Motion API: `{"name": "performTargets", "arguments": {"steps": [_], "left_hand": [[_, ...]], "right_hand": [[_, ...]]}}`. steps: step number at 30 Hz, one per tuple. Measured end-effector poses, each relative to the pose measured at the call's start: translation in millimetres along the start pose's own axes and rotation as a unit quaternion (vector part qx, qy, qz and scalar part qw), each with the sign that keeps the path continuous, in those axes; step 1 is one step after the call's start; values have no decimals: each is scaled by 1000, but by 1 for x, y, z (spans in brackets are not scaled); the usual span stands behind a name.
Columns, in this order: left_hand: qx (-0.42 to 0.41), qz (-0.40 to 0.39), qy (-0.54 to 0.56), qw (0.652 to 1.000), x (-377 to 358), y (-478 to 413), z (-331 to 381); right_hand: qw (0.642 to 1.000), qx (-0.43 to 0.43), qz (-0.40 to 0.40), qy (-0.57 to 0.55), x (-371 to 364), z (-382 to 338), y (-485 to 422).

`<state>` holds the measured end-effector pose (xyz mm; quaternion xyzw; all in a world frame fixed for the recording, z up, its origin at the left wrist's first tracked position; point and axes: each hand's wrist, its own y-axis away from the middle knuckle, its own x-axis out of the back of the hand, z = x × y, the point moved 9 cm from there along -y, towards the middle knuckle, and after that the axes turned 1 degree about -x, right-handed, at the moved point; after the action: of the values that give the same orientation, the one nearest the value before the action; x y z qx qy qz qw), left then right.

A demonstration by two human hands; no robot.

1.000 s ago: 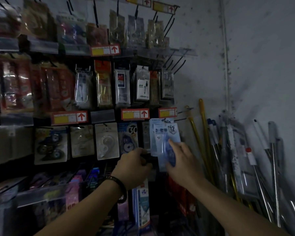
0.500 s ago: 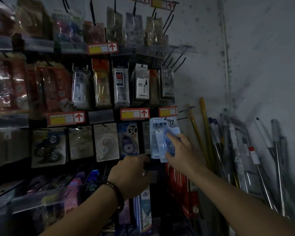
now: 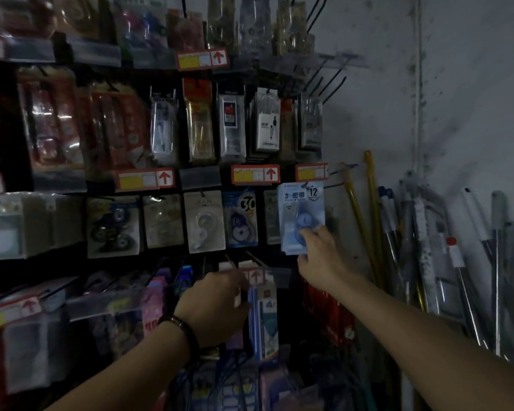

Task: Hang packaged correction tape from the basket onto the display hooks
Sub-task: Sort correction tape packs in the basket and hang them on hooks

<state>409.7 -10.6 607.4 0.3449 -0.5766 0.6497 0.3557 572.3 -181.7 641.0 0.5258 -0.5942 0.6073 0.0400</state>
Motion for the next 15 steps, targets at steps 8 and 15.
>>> {"name": "performTargets", "arguments": {"steps": [8, 15], "left_hand": [[54, -33, -12, 998, -28, 123, -51], [110, -98, -7, 989, -89, 267, -108]], "right_hand": [[991, 76, -109, -31, -26, -73, 114], [958, 133, -235, -92, -111, -153, 256]]}}
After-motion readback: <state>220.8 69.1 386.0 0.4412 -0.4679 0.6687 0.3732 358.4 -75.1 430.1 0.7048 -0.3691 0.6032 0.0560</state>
